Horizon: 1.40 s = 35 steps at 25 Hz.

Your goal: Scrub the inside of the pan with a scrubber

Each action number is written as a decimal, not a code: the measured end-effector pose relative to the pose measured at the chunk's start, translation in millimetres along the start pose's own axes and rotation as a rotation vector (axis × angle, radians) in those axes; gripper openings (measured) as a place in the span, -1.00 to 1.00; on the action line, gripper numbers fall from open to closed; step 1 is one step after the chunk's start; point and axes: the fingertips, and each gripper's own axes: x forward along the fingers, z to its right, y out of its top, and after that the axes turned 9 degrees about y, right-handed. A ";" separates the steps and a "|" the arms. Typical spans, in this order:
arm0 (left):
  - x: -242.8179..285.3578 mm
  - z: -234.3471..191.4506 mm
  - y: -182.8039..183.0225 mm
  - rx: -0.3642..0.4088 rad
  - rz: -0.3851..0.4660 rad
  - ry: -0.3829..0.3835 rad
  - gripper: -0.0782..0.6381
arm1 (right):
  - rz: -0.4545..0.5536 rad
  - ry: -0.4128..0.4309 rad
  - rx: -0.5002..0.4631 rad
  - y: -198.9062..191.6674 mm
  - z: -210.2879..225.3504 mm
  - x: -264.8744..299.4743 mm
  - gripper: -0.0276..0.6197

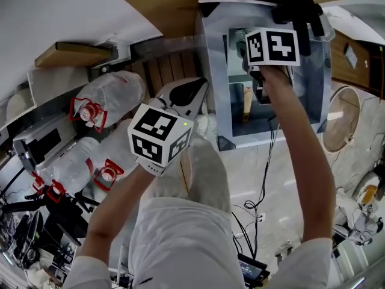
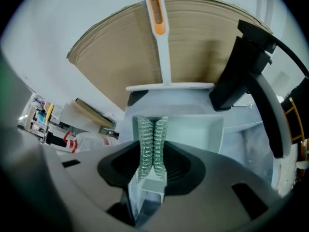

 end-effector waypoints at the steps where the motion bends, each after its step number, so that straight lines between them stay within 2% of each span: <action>1: -3.0 -1.2 0.2 -0.002 0.003 0.003 -0.77 | -0.003 0.009 -0.005 -0.8 -4.9 2.0 -0.52; 9: -21.2 -7.6 3.9 -0.011 0.023 0.027 -0.77 | 0.027 0.032 -0.050 -0.7 -22.1 2.6 -0.52; 16: -46.8 3.6 12.6 -0.005 0.041 0.043 -0.77 | 0.111 0.062 -0.096 0.6 -49.8 -37.8 -0.52; 26: -105.9 42.3 27.6 0.004 0.109 0.064 -0.77 | 0.283 0.096 -0.125 -33.3 -96.3 -140.7 -0.50; 35: -165.5 83.1 27.7 -0.004 0.174 0.071 -0.77 | 0.440 0.081 -0.128 -84.0 -113.7 -239.7 -0.50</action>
